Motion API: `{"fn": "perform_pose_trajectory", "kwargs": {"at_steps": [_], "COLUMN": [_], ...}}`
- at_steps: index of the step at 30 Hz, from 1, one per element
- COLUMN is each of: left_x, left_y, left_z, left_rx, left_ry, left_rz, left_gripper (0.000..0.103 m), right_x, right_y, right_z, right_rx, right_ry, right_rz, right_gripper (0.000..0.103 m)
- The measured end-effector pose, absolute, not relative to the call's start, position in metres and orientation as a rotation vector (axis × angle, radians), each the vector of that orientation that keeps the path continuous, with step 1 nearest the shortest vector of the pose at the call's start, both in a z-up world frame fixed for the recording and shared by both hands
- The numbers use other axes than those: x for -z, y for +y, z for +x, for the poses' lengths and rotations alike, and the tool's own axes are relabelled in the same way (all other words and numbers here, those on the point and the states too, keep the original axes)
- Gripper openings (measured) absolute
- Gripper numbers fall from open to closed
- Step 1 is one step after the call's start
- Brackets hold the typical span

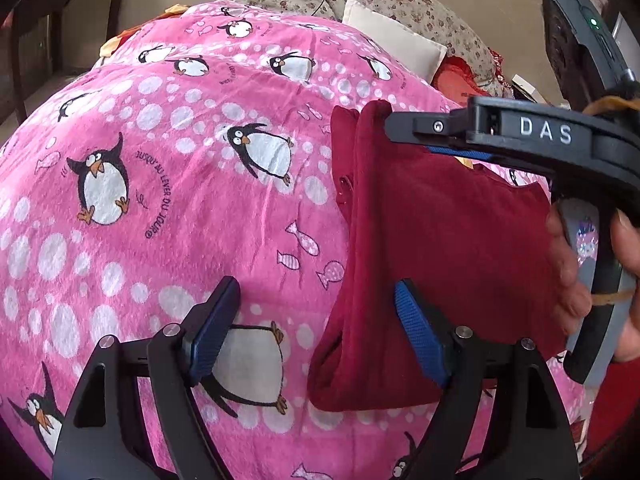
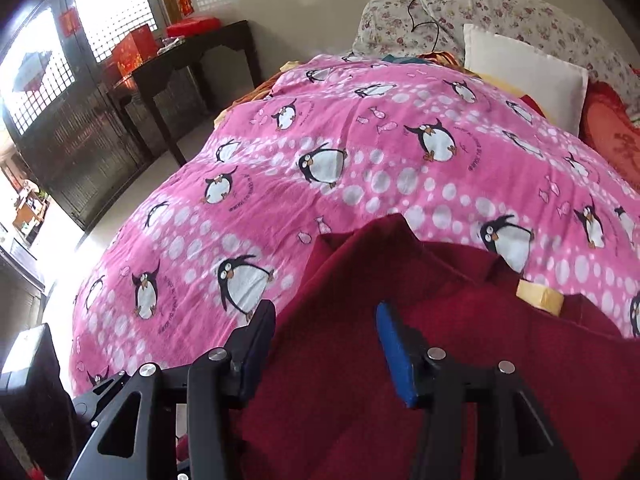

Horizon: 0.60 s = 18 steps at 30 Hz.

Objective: Fold small clothes

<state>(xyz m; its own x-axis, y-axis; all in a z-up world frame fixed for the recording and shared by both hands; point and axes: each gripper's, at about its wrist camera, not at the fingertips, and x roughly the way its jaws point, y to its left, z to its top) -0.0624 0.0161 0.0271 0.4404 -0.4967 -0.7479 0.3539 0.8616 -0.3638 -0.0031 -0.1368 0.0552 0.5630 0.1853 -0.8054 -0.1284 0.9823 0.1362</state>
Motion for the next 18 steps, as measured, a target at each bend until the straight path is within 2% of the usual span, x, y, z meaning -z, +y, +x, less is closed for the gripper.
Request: {"fn": "perform_pose_trajectory", "kwargs": {"at_steps": [1, 3, 5, 10, 14, 18], "left_x": [-0.027, -0.027, -0.024, -0.023, -0.022, -0.022], "left_y": [0.016, 0.016, 0.018, 0.017, 0.014, 0.006], "left_z": [-0.064, -0.065, -0.066, -0.064, -0.062, -0.063], "left_rx": [0.536, 0.566, 0.602, 0.6, 0.609, 0.591], "left_ry": [0.987, 0.996, 1.005, 1.013, 1.012, 0.999], "left_rz": [-0.166, -0.186, -0.22, -0.239, -0.257, -0.221], "left_gripper": [0.082, 0.086, 0.092, 0.093, 0.102, 0.102], "right_x": [-0.053, -0.051, -0.048, -0.032, -0.015, -0.001], "right_y": [-0.136, -0.138, -0.14, -0.127, -0.115, -0.11], "right_z": [-0.003, 0.0, 0.007, 0.03, 0.046, 0.058], "right_rx": [-0.181, -0.176, -0.17, -0.149, -0.135, -0.109], "right_ry": [0.956, 0.957, 0.968, 1.028, 1.086, 1.114], "right_rz": [0.066, 0.093, 0.142, 0.109, 0.046, -0.046], "right_gripper": [0.054, 0.066, 0.068, 0.068, 0.069, 0.074]}}
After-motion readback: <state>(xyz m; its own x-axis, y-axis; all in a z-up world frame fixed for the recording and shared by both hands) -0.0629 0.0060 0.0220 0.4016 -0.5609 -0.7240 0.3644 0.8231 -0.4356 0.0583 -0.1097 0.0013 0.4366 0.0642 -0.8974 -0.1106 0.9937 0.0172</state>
